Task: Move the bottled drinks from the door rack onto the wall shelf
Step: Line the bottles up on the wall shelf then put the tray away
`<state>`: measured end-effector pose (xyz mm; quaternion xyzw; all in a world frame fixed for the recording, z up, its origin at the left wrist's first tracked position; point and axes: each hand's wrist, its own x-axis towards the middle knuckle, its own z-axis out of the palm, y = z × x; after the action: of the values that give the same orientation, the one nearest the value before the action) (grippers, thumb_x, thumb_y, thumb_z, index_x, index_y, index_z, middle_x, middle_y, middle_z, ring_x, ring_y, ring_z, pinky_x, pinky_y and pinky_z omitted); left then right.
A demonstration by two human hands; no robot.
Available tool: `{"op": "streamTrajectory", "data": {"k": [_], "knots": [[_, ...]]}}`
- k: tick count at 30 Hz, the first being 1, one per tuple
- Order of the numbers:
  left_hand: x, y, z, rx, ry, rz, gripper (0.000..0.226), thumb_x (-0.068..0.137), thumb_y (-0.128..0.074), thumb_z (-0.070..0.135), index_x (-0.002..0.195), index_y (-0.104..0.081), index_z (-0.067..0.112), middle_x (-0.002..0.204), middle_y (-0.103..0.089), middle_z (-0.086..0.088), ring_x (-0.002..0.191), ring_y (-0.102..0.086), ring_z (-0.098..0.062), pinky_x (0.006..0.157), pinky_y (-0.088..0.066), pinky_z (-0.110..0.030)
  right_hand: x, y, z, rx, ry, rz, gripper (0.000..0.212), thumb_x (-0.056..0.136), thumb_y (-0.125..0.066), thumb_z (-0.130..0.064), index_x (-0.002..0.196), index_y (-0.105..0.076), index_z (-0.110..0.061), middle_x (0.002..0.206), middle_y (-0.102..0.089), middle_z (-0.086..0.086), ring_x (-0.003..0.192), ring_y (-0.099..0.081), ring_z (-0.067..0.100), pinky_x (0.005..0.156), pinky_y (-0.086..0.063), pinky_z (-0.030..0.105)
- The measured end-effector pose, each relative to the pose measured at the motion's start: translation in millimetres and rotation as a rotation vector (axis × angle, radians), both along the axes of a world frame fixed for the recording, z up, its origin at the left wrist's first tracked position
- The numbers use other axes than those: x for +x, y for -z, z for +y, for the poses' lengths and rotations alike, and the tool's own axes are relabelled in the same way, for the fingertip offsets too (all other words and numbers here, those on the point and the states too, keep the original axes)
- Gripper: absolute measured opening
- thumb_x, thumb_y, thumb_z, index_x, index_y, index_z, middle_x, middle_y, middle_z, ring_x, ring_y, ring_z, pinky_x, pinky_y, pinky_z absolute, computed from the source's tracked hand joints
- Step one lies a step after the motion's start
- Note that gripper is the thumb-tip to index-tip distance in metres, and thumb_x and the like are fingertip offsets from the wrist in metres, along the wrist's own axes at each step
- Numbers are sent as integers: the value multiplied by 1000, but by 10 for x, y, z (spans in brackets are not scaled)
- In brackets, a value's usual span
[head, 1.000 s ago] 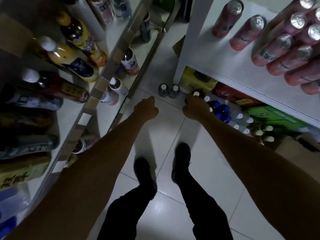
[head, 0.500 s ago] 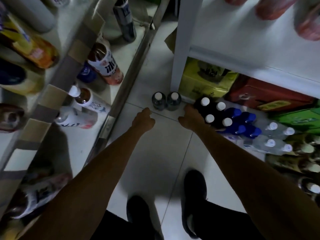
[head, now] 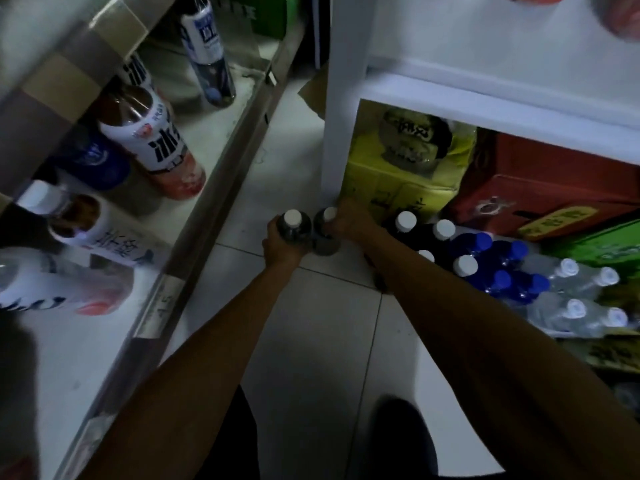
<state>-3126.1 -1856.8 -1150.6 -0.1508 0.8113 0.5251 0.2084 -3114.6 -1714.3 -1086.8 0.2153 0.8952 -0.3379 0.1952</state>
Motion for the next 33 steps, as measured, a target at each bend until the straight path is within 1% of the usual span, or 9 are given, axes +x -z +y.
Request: {"op": "streamTrajectory", "data": {"k": [3, 5, 7, 12, 17, 20, 24, 28, 33], "knots": [[-16, 29, 16, 47, -71, -28, 71, 73, -82, 10, 134, -46, 13, 135, -52, -12, 121, -52, -31, 91, -40, -25, -22, 12, -77, 14, -56, -9, 18, 91, -66, -23, 92, -52, -11, 96, -50, 14, 98, -48, 28, 81, -37, 35], [3, 20, -76, -3, -33, -7, 66, 75, -80, 12, 132, -46, 12, 132, -54, -13, 117, -54, -32, 91, -44, -29, 29, 34, -145, 72, -104, -42, 50, 91, -66, -22, 132, -45, -1, 132, -49, 24, 123, -47, 39, 102, -36, 41], [-23, 37, -149, -60, 42, 13, 62, 78, -77, 17, 132, -46, 12, 129, -56, -13, 114, -56, -32, 90, -46, -31, 66, 44, -188, 116, -102, 1, 70, 92, -63, -20, 145, -26, 6, 147, -37, 24, 133, -39, 39, 109, -31, 39], [-135, 79, -160, -28, 172, 43, 57, 75, -79, 17, 126, -55, 11, 122, -63, -8, 110, -59, -25, 90, -46, -26, 95, 144, -222, 212, -134, 39, 74, 90, -65, -18, 146, -23, 4, 142, -43, 25, 129, -45, 39, 100, -39, 40], [-70, -35, -283, -54, 151, -24, 70, 63, -89, 18, 117, -44, 13, 121, -59, -6, 107, -58, -25, 94, -49, -34, 115, 150, -223, 194, -90, 50, 74, 85, -70, -17, 145, -28, -5, 137, -48, 27, 122, -51, 42, 96, -45, 45], [-79, -281, -341, 23, 174, -7, 64, 64, -89, 15, 107, -41, 14, 107, -58, -2, 98, -56, -20, 84, -46, -27, 131, 137, -176, 125, -68, 57, 77, 83, -74, -17, 145, -29, -8, 138, -47, 25, 123, -50, 44, 95, -44, 46], [-73, -786, -452, 212, 94, 30, 63, 61, -89, 5, 108, -47, 10, 110, -61, -5, 104, -60, -22, 95, -50, -36, 160, 99, -173, 82, -64, 57, 83, 84, -74, -23, 147, -23, -5, 140, -44, 27, 124, -48, 45, 96, -42, 47], [72, -1349, -523, 377, 5, 105, 68, 60, -90, 28, 117, -56, 14, 110, -66, 1, 100, -65, -16, 84, -55, -31, 149, 87, -211, -64, 23, 46, 103, 72, -74, -62, 145, -26, -7, 135, -48, 26, 119, -53, 45, 93, -48, 47], [299, -1599, -644, 507, -91, 105, 73, 53, -83, 60, 119, -62, 37, 117, -68, 2, 109, -65, -21, 91, -54, -48, 161, 132, -252, 67, -3, 85, 80, 81, -77, -27, 139, -26, -5, 130, -52, 24, 114, -55, 43, 81, -44, 43]]}}
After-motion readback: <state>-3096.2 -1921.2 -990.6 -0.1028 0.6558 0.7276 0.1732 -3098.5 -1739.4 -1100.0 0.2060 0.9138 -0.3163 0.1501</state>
